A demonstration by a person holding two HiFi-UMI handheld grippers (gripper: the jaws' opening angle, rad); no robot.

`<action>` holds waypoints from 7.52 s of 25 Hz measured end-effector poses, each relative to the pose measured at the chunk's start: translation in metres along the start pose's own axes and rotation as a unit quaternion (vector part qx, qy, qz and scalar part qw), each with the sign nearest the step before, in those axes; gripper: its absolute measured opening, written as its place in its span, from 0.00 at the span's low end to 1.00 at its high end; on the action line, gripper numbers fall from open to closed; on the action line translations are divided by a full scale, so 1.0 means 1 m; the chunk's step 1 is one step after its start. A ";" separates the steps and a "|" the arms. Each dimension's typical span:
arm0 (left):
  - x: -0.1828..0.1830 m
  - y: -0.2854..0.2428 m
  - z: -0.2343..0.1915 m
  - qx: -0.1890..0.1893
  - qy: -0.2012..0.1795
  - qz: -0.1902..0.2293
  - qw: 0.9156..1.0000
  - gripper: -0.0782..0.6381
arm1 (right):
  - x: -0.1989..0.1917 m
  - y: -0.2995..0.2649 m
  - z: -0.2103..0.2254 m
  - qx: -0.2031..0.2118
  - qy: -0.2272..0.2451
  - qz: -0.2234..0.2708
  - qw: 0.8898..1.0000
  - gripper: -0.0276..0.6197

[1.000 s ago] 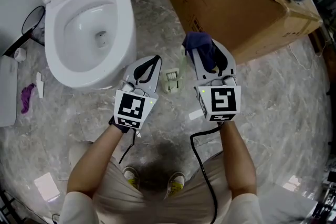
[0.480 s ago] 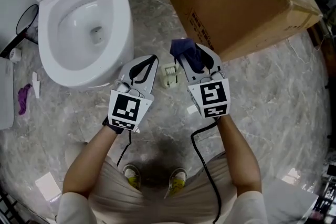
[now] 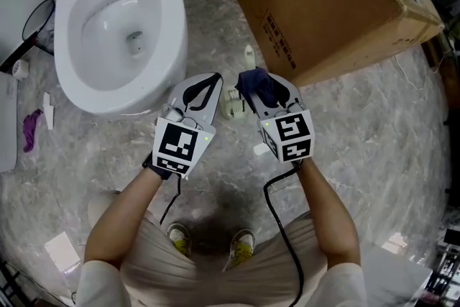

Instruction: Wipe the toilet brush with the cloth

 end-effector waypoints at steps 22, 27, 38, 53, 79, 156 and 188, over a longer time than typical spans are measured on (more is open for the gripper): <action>-0.009 -0.004 -0.003 0.003 0.002 -0.018 1.000 0.11 | 0.034 0.023 0.016 -0.017 -0.028 0.048 0.998 0.29; -0.009 -0.004 -0.001 0.002 -0.001 -0.021 1.000 0.11 | 0.043 0.031 0.023 -0.024 -0.039 0.072 0.996 0.29; -0.012 0.001 0.003 0.000 -0.009 -0.031 0.999 0.11 | 0.018 0.010 0.014 0.002 -0.047 0.026 0.999 0.29; -0.011 -0.001 0.003 -0.001 -0.008 -0.034 0.999 0.11 | -0.059 -0.018 0.004 0.029 -0.064 -0.091 0.993 0.29; -0.008 -0.003 -0.011 0.044 -0.010 -0.026 0.999 0.11 | -0.046 -0.011 0.001 0.029 -0.070 -0.085 0.994 0.29; -0.016 -0.004 -0.010 0.005 0.043 -0.063 0.997 0.11 | -0.089 -0.017 0.000 -0.030 -0.106 -0.088 0.990 0.28; -0.026 -0.001 0.018 -0.031 0.002 -0.084 0.996 0.11 | -0.160 -0.054 -0.020 -0.019 -0.103 -0.193 0.976 0.28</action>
Point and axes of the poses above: the fingertips, and each gripper's own axes: y backward along the fingers, z to its right, x out of its top, the point moved 4 cm from there along y, backward along the fingers, and after that the axes turned 4 degrees about -y, right-handed, at the moved point
